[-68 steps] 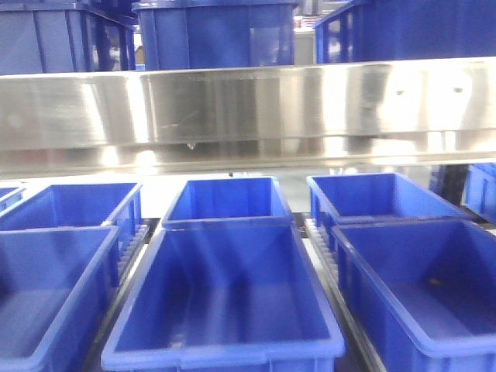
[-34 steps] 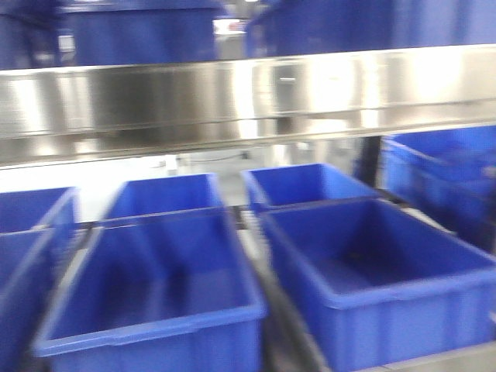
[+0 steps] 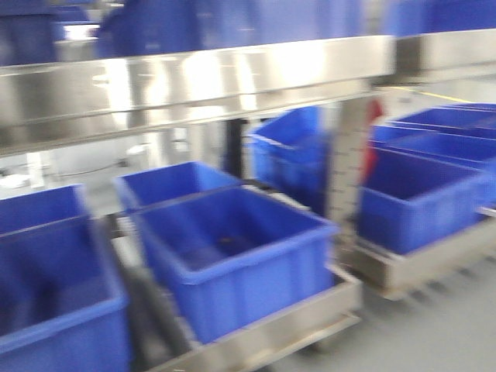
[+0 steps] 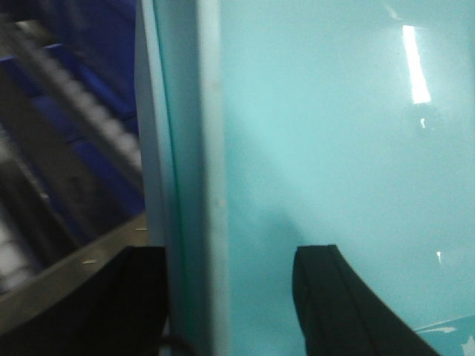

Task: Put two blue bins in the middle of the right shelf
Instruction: 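Drive the base away from the shelf holding the teal bin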

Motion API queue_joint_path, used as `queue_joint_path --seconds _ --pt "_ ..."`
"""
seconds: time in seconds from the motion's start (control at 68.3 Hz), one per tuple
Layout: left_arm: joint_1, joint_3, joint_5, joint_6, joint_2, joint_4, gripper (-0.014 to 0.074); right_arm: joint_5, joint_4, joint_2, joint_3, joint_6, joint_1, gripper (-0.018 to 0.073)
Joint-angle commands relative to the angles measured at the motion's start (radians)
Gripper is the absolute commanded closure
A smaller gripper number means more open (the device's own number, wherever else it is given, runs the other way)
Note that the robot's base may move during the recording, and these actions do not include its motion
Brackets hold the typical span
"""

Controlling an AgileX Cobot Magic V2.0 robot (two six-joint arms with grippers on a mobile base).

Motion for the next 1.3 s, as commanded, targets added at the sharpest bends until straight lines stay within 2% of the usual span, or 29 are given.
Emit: queue_joint_path --seconds 0.0,1.289 --pt "0.0 -0.017 -0.048 0.044 -0.028 -0.013 0.0707 -0.076 -0.057 -0.009 -0.016 -0.004 -0.014 0.0715" --pt "0.0 -0.017 -0.048 0.044 -0.028 -0.013 0.0707 -0.076 -0.057 -0.009 -0.016 -0.004 -0.014 0.0715"
